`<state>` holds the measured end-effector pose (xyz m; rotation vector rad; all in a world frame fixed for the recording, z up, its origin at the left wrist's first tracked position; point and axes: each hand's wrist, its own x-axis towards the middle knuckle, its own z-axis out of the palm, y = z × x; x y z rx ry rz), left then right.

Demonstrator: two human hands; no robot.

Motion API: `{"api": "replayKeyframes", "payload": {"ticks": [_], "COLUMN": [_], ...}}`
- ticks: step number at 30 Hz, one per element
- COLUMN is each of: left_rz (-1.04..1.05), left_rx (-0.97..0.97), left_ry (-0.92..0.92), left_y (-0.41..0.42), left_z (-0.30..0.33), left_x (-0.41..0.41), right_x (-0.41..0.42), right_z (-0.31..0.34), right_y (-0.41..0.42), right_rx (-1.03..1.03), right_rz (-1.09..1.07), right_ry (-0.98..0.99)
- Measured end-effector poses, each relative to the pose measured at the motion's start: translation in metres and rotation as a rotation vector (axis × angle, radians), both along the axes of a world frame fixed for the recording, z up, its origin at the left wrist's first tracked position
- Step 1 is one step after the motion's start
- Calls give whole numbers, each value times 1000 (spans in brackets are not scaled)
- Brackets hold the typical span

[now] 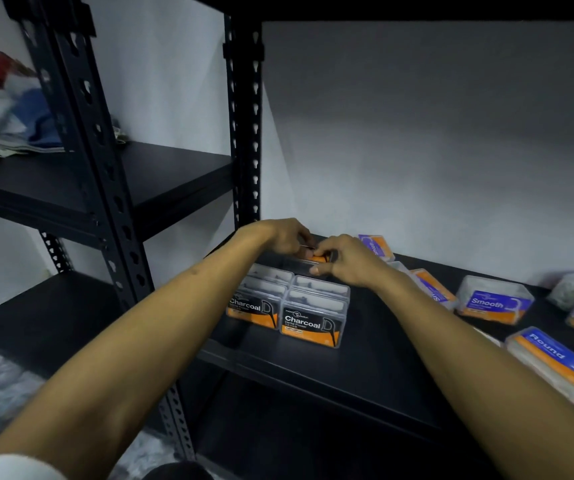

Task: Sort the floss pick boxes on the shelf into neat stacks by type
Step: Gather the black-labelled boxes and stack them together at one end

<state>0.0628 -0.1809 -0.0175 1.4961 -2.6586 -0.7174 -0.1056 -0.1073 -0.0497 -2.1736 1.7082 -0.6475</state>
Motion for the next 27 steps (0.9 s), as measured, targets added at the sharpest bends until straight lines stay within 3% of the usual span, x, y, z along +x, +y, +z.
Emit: {"api": "replayKeyframes", "payload": {"ticks": [10,15,27], "left_rz": [34,12,-24], "left_rx": [21,-72,-172], "left_ry": [107,154,189], "left_y": [1,8,23], "left_z": [-10,-8,-5], "left_x": [-1,-1,-10], "right_x": [-15,-59,-162], "right_z": [13,35,24], "right_y": [10,38,111], "right_rx": [59,-84,-102], "right_rz": [5,-80,-373], "right_ry": [65,-92,-22]}}
